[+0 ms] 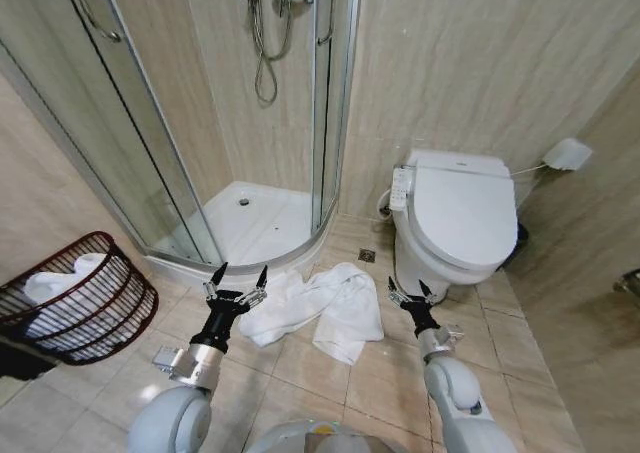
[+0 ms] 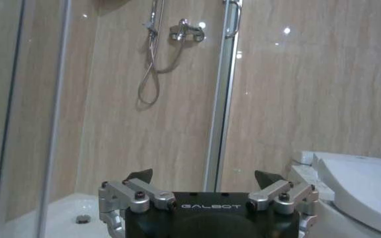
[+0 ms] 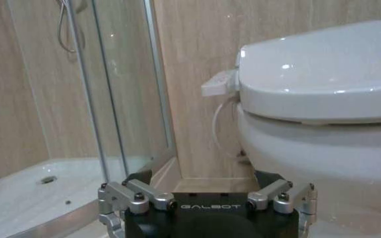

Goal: Discard the used towel into the hamper.

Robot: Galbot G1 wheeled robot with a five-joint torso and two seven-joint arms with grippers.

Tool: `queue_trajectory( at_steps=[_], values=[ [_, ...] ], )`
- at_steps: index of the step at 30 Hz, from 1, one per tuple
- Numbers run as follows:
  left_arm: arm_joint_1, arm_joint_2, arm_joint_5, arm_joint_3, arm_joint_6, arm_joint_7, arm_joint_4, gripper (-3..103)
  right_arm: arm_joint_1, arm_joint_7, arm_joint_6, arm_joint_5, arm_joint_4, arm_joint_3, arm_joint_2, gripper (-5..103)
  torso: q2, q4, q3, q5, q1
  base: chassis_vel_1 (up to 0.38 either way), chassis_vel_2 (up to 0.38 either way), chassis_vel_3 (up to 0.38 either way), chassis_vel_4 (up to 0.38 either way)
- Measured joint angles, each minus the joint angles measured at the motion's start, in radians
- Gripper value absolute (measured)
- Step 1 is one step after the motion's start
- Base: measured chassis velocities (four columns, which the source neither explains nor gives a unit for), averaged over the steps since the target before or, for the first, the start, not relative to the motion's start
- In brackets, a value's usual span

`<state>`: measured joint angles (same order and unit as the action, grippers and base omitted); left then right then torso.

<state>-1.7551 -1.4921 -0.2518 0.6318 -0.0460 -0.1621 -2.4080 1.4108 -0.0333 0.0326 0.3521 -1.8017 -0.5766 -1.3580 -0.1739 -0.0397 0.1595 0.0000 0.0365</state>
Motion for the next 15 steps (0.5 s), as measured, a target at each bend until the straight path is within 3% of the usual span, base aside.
queue_trajectory(
  at_steps=[4, 10, 15],
  values=[
    [0.000, 0.000, 0.000, 0.000, 0.000, 0.000, 0.000, 100, 0.001, -0.004, 0.005, 0.001, 0.010, 0.000, 0.000, 100, 0.000, 0.0003, 0.000, -0.0001, 0.000, -0.104, 0.094, 0.109, -0.118],
    [0.000, 0.000, 0.000, 0.000, 0.000, 0.000, 0.000, 100, -0.021, 0.031, 0.080, -0.005, 0.065, 0.017, -0.015, 100, 0.000, -0.0003, 0.000, 0.0002, 0.000, -0.141, 0.153, 0.145, -0.137],
    [0.000, 0.000, 0.000, 0.000, 0.000, 0.000, 0.000, 100, -0.011, -0.020, 0.020, 0.089, 0.071, 0.030, -0.011, 100, 0.001, 0.0002, 0.000, 0.0000, 0.000, -0.066, 0.077, 0.065, -0.037]
  ],
)
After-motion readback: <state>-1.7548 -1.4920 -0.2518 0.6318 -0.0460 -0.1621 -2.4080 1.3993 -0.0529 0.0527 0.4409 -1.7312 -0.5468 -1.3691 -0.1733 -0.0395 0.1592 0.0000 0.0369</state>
